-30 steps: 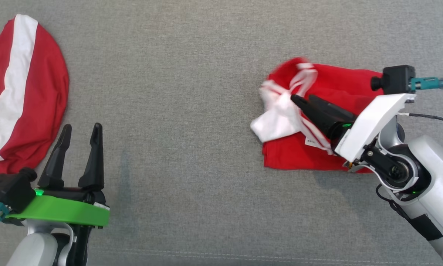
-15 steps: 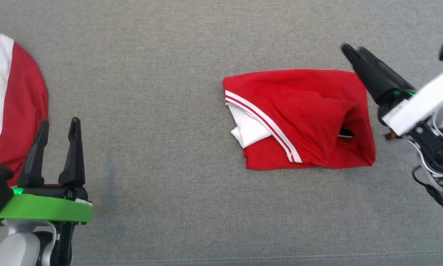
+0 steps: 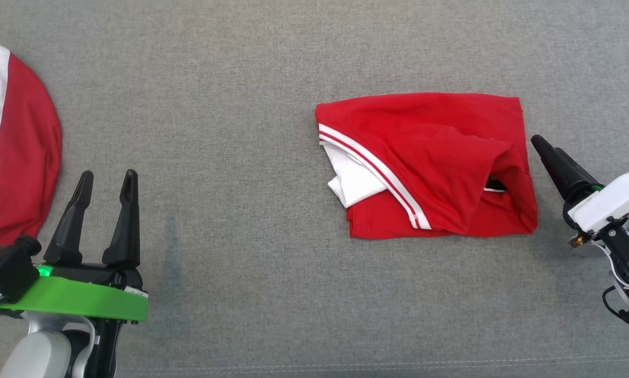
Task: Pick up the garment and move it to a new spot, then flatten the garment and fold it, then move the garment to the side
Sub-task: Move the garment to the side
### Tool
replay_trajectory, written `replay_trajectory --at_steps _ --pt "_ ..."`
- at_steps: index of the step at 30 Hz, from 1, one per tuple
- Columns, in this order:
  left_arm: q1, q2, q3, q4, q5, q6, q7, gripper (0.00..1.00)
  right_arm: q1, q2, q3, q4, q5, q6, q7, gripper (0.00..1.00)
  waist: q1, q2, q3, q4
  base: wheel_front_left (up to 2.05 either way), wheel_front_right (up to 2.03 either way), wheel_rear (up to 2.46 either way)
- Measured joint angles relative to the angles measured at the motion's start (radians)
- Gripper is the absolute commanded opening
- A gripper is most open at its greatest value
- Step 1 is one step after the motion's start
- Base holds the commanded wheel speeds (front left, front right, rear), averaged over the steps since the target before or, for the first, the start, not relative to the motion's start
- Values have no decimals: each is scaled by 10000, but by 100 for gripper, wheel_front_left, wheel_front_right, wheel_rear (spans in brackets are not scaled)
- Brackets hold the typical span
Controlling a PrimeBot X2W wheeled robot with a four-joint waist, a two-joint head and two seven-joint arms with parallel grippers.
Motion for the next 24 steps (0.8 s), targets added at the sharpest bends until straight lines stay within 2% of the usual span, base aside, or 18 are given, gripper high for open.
replay_trajectory --at_steps 5,16,18,19,24 --pt "-23 -12 -6 -35 0 0 4 100 -189 140 -73 422 113 63 -73 100 0 0 173 162 0 0 0" --pt "-184 -123 -138 12 0 0 42 100 -785 163 577 1298 178 669 608 100 0 0 350 578 0 0 0" --pt "-185 -128 -146 44 0 0 42 100 -951 107 713 1379 178 844 773 18 0 0 357 616 0 0 0" --pt "-185 -148 -157 67 0 0 42 100 -991 109 719 1398 178 934 815 0 0 0 353 637 0 0 0" --pt "-184 -178 -105 255 4 0 25 100 -1259 -17 763 1486 207 1254 1122 0 0 0 280 655 0 0 0"
